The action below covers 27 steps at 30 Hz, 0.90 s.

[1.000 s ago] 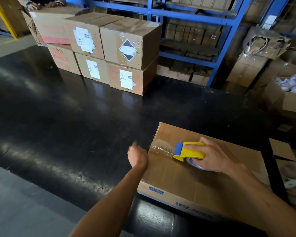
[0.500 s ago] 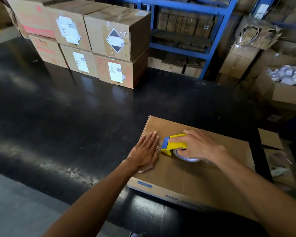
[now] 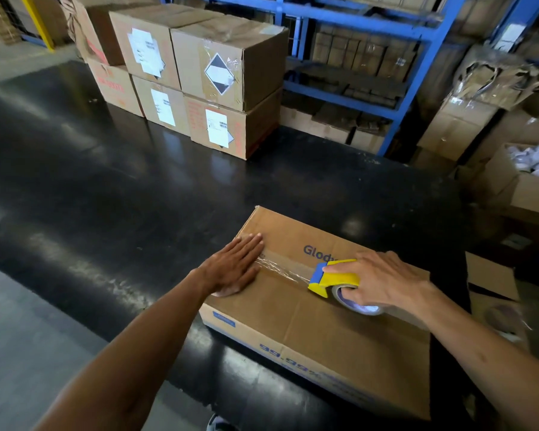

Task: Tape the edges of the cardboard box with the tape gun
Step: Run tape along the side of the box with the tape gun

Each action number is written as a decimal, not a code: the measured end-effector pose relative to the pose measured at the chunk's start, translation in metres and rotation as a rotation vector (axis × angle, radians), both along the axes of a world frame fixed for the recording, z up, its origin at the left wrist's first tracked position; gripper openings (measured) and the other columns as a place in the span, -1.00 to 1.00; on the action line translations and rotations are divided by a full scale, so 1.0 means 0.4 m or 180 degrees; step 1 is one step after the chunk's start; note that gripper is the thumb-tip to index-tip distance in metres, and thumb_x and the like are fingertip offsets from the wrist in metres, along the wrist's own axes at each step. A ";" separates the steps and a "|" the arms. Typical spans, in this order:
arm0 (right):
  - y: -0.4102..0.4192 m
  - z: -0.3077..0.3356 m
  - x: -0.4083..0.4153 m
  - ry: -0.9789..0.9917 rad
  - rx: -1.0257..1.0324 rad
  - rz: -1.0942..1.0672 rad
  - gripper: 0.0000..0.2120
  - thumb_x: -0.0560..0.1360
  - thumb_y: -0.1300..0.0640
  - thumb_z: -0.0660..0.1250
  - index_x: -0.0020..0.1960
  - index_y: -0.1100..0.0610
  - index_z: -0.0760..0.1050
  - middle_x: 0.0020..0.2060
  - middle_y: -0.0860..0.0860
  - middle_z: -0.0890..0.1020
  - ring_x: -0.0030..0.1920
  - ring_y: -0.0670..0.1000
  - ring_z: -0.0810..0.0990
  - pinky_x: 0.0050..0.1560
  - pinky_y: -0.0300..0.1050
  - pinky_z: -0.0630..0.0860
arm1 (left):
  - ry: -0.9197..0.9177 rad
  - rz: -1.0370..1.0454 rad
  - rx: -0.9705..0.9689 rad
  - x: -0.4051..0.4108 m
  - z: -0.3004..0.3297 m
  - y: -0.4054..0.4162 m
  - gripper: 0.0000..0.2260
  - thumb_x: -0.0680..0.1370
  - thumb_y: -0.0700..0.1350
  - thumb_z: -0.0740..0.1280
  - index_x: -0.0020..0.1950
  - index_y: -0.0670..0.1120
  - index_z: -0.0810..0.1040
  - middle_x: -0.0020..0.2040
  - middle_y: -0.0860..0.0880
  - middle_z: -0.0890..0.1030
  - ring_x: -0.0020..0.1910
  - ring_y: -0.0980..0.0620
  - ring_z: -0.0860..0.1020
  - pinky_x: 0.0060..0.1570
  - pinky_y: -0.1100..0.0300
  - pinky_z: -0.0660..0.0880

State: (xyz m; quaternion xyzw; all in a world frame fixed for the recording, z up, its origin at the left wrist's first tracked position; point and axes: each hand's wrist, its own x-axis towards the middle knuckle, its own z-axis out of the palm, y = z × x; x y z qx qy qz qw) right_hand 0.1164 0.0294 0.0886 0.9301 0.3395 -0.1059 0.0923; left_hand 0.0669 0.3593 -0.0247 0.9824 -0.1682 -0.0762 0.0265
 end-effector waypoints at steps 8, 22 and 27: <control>-0.010 -0.007 -0.003 -0.0034 0.0253 0.0223 -0.45 0.38 -0.45 0.13 0.34 -0.37 0.35 0.08 -0.01 0.57 0.12 0.07 0.54 -0.12 -0.06 0.28 | -0.0061 0.0075 0.0009 -0.039 -0.010 -0.222 -0.27 0.65 0.25 -0.13 0.61 -0.27 -0.17 0.61 -0.26 -0.20 0.60 -0.17 -0.22 0.58 -0.05 -0.17; -0.022 -0.008 0.024 0.0307 0.0409 0.0309 -0.48 0.34 -0.39 0.27 0.28 -0.34 0.45 0.16 -0.06 0.63 0.14 0.11 0.56 -0.14 -0.11 0.28 | -0.0265 -0.0037 0.0131 -0.064 -0.011 -0.362 -0.16 0.62 0.38 -0.08 0.61 -0.24 -0.20 0.63 -0.19 -0.18 0.61 -0.06 -0.23 0.57 0.07 -0.26; -0.132 0.030 0.018 0.0421 0.0246 0.0323 -0.47 0.32 -0.39 0.27 0.28 -0.38 0.44 0.18 -0.07 0.62 0.15 0.11 0.56 -0.09 -0.07 0.38 | -0.0083 -0.0055 0.0143 -0.063 0.004 -0.357 -0.16 0.61 0.40 -0.13 0.61 -0.21 -0.24 0.61 -0.17 -0.27 0.60 -0.06 -0.29 0.58 0.03 -0.24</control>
